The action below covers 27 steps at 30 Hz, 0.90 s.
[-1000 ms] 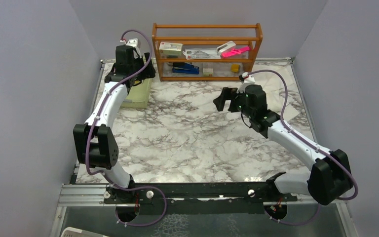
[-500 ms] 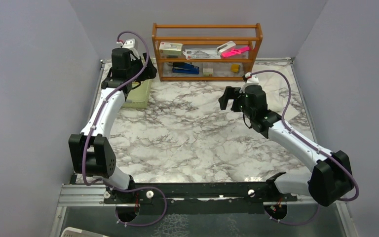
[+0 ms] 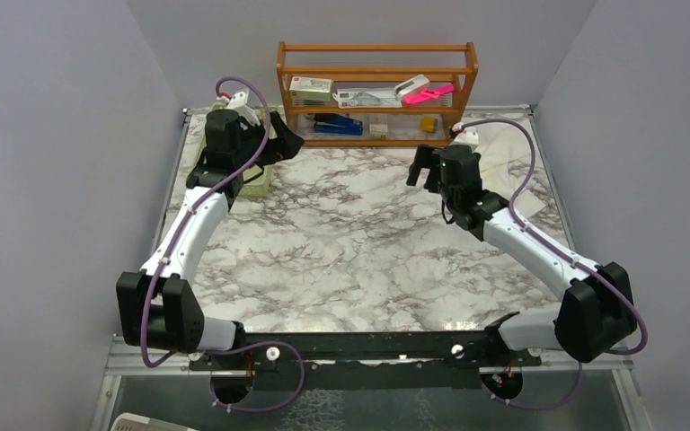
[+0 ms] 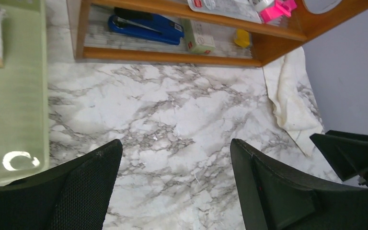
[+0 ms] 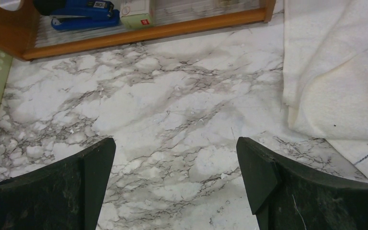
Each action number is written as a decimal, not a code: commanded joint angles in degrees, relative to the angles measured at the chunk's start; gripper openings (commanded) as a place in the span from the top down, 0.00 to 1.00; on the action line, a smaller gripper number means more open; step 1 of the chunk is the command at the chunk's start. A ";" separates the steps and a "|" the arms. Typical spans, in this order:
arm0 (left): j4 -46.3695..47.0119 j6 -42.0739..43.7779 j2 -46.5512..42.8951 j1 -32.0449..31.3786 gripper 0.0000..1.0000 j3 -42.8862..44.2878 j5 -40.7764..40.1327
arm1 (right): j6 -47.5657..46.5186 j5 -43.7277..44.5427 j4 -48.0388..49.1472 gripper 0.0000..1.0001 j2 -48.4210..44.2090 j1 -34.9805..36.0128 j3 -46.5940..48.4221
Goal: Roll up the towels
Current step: Move the towel to the center of the board.
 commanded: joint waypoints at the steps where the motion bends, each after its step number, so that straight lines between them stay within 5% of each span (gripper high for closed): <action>1: 5.08 -4.34 -2.64 -1.81 0.14 -3.98 4.64 | 0.88 6.50 -0.86 0.00 0.97 -1.44 0.87; 6: 6.70 -5.32 -2.30 -6.23 0.13 -6.54 4.89 | 7.83 -9.55 -0.40 0.02 3.98 -17.81 0.15; 12: 5.75 -4.83 -0.65 -10.84 0.09 -6.86 4.47 | 11.58 9.62 -7.93 0.00 13.53 -22.72 9.30; 20: 4.51 -3.91 0.39 -12.82 0.09 -6.55 4.81 | 12.37 11.43 -25.19 0.00 37.73 -25.91 31.52; 27: 2.69 -2.38 1.18 -13.48 0.09 -6.33 4.63 | 9.06 5.20 -15.91 0.00 40.36 -25.98 28.29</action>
